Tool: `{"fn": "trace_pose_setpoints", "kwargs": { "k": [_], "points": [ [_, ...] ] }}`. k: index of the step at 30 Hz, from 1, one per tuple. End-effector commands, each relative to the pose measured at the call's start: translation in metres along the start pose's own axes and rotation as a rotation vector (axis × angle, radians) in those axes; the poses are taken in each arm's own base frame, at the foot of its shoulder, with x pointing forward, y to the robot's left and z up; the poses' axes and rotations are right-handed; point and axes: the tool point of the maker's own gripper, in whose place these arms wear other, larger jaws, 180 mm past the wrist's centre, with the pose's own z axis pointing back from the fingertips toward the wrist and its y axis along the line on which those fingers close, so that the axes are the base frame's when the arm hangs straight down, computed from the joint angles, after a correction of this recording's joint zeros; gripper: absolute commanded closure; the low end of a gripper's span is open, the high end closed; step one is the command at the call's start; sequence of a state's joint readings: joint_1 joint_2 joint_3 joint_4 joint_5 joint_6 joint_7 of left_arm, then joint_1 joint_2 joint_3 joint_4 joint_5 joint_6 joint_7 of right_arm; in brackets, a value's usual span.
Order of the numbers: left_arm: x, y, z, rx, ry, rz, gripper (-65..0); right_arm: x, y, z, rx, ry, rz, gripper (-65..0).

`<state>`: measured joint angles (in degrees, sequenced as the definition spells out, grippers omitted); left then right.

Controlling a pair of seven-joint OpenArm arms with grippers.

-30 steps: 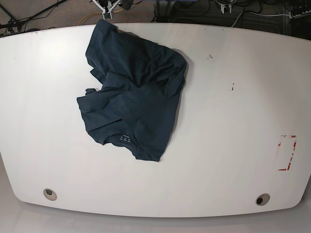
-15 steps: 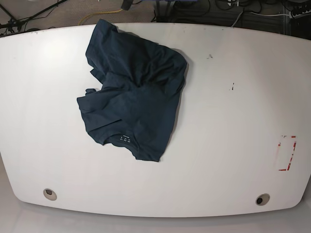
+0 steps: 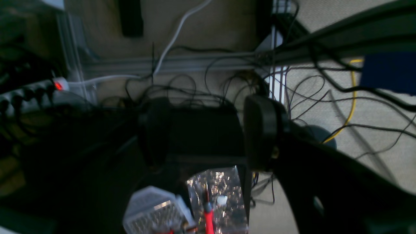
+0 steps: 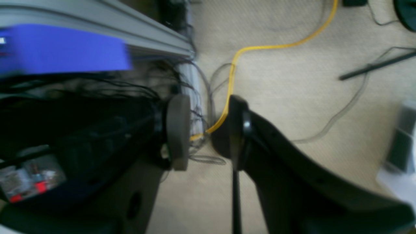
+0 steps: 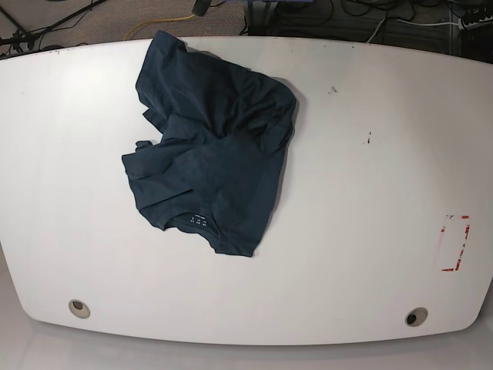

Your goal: Fold the T-shirt properly

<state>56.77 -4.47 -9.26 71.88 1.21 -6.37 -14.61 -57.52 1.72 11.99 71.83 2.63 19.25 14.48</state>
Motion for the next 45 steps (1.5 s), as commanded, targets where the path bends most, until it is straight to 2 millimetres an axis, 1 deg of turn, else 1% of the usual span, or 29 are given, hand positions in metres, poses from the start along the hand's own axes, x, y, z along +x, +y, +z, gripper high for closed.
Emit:
{"fn": "trace_pose_setpoints", "kwargs": {
  "k": [1, 2, 4, 7, 10, 11, 14, 16, 17, 19, 20, 21, 22, 24, 25, 27, 29, 33, 35, 37, 39, 40, 43, 45],
  "points": [
    [0.009, 0.001, 0.021, -0.001, -0.038, 0.002, -32.6, 0.008, 0.000, 0.024, -0.005, -0.037, -0.011, -18.9],
    [0.014, 0.001, 0.027, 0.001, -0.054, 0.022, -32.6, 0.012, 0.007, 0.031, 0.010, -0.049, -0.018, -18.9],
    [0.023, 0.005, 0.036, 0.005, -0.076, 0.047, -32.6, 0.020, 0.011, 0.039, 0.021, -0.070, -0.025, -18.9],
    [0.048, 0.019, 0.052, -0.007, -0.134, 0.057, -32.6, 0.045, 0.016, 0.056, 0.027, -0.135, -0.037, -18.9],
    [0.070, 0.025, 0.066, -0.025, -0.181, 0.086, -32.6, 0.063, 0.022, 0.067, 0.041, -0.161, -0.030, -18.9],
    [0.075, 0.025, 0.069, -0.030, -0.191, 0.093, -32.6, 0.068, 0.023, 0.070, 0.045, -0.169, -0.025, -18.9],
    [0.098, 0.029, 0.080, -0.045, -0.239, 0.103, -32.6, 0.093, 0.028, 0.077, 0.063, -0.223, 0.008, -18.9],
    [0.123, 0.037, 0.083, -0.032, -0.303, 0.087, -32.6, 0.112, 0.032, 0.079, 0.072, -0.263, 0.027, -18.9],
    [0.134, 0.042, 0.086, -0.018, -0.333, 0.080, -32.6, 0.125, 0.030, 0.081, 0.064, -0.280, 0.046, -18.9],
    [0.149, 0.047, 0.090, -0.004, -0.372, 0.071, -32.6, 0.141, 0.031, 0.082, 0.060, -0.295, 0.068, -18.9],
    [0.153, 0.048, 0.091, 0.001, -0.384, 0.067, -32.6, 0.149, 0.032, 0.082, 0.061, -0.308, 0.078, -18.9],
    [0.158, 0.050, 0.093, 0.006, -0.397, 0.062, -32.8, 0.162, 0.034, 0.080, 0.068, -0.336, 0.091, -18.9],
    [0.161, 0.051, 0.093, 0.009, -0.403, 0.061, -32.8, 0.169, 0.035, 0.078, 0.071, -0.353, 0.100, -18.9],
    [0.165, 0.048, 0.095, 0.001, -0.415, 0.060, -32.8, 0.181, 0.031, 0.076, 0.060, -0.383, 0.112, -18.9],
    [0.169, 0.047, 0.095, -0.003, -0.426, 0.060, -32.8, 0.192, 0.030, 0.072, 0.058, -0.415, 0.120, -18.9],
    [0.176, 0.047, 0.093, -0.003, -0.446, 0.060, -32.9, 0.209, 0.031, 0.067, 0.061, -0.459, 0.134, -18.9],
    [0.189, 0.046, 0.088, -0.007, -0.486, 0.060, -33.1, 0.222, 0.033, 0.058, 0.067, -0.469, 0.151, -18.9],
    [0.204, 0.035, 0.079, -0.036, -0.532, 0.071, -33.2, 0.253, 0.040, 0.043, 0.121, -0.498, 0.214, -19.0],
    [0.205, 0.026, 0.077, -0.060, -0.536, 0.080, -33.2, 0.263, 0.042, 0.036, 0.128, -0.496, 0.232, -19.0],
    [0.205, 0.018, 0.076, -0.083, -0.536, 0.087, -33.3, 0.278, 0.044, 0.028, 0.134, -0.501, 0.259, -19.2],
    [0.212, 0.010, 0.073, -0.105, -0.556, 0.093, -33.8, 0.293, 0.048, 0.023, 0.143, -0.513, 0.282, -19.3],
    [0.216, 0.008, 0.071, -0.113, -0.566, 0.095, -35.0, 0.302, 0.050, 0.019, 0.147, -0.517, 0.297, -19.3],
    [0.218, 0.000, 0.070, -0.132, -0.571, 0.104, -43.1, 0.325, 0.054, 0.009, 0.150, -0.510, 0.334, -19.3],
    [0.219, -0.003, 0.069, -0.140, -0.574, 0.109, -45.8, 0.344, 0.052, 0.006, 0.139, -0.508, 0.381, -19.3]
  ]
}}
